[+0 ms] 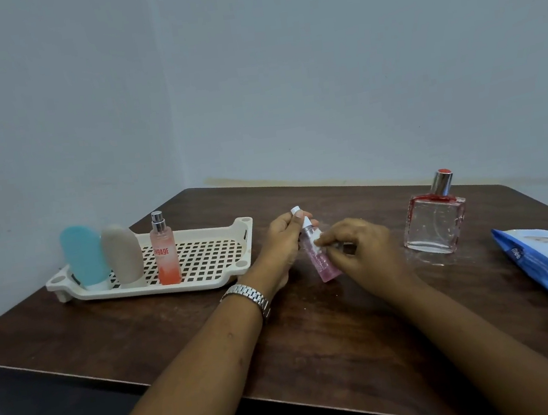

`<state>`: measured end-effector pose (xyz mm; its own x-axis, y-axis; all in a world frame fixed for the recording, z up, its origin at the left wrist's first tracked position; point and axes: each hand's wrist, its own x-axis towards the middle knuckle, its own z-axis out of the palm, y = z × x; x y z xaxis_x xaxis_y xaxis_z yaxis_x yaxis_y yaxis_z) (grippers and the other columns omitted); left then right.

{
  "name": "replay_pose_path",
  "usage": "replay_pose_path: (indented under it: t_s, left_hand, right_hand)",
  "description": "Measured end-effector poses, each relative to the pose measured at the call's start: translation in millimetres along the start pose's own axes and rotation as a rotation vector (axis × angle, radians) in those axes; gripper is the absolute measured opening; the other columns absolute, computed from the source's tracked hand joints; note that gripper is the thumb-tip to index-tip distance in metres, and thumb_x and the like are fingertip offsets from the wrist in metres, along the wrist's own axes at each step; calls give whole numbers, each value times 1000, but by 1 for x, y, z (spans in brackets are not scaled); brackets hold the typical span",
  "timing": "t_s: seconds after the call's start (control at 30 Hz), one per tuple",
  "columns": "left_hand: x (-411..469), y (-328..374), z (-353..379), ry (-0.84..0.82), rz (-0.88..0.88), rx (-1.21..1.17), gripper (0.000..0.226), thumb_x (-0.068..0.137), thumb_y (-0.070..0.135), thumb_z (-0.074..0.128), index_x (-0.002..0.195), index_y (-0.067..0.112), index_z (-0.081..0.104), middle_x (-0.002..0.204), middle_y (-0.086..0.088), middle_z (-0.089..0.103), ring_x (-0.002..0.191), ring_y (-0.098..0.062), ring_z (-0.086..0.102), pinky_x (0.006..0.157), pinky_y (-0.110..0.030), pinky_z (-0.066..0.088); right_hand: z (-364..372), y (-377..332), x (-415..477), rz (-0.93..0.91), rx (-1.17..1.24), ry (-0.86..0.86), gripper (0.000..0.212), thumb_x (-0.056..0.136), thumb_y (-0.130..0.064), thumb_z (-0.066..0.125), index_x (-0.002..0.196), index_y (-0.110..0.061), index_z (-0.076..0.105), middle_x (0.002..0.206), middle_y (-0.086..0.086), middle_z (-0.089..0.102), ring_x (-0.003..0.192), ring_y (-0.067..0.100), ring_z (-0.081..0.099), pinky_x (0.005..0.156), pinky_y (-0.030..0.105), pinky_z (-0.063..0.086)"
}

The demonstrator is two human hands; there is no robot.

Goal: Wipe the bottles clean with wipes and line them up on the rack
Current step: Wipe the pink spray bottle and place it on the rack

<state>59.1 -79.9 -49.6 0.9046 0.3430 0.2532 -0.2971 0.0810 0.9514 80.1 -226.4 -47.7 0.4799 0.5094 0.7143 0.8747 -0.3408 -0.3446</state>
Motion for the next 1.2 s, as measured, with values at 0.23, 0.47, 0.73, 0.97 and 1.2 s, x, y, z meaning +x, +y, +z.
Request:
replay_pose_path:
  t_s: [0.23, 0.47, 0.73, 0.97, 1.2]
  left_hand:
    - [1, 0, -1, 12, -8, 16, 23, 103, 22, 41, 90, 15, 58, 82, 1, 66, 67, -2, 61, 57, -10, 47]
    - [1, -1, 0, 18, -7, 26, 23, 103, 21, 41, 89, 14, 57, 82, 0, 64, 56, 5, 60, 54, -9, 46]
    - [0, 0, -1, 23, -14, 41, 24, 103, 22, 40, 89, 15, 58, 80, 2, 64, 65, -3, 60, 58, -12, 48]
    - [0, -1, -1, 38, -10, 50, 24, 103, 22, 40, 90, 15, 59, 84, 0, 65, 73, -8, 60, 69, -18, 49]
    - [1, -3, -2, 42, -19, 63, 24, 103, 22, 40, 91, 15, 59, 85, 2, 66, 73, -5, 61, 65, -16, 47]
  right_hand:
    - [-3, 4, 2, 53, 11, 34, 17, 75, 0, 71, 84, -14, 75, 81, -4, 65, 72, 4, 59, 68, 8, 46]
    - [-6, 5, -2, -6, -25, -72, 16, 74, 0, 71, 81, -14, 75, 83, -3, 66, 74, 8, 61, 67, 8, 47]
    - [-5, 1, -2, -60, -58, -138, 15, 76, 0, 68, 84, -11, 75, 88, 1, 65, 76, 12, 60, 66, 16, 49]
    - [-4, 2, 1, -59, -55, -121, 15, 79, 0, 66, 83, -12, 74, 90, -6, 60, 77, 9, 58, 64, 8, 43]
    - [-17, 11, 0, 30, -12, -12, 25, 78, 5, 60, 76, -16, 73, 90, -6, 65, 83, 5, 60, 68, 8, 43]
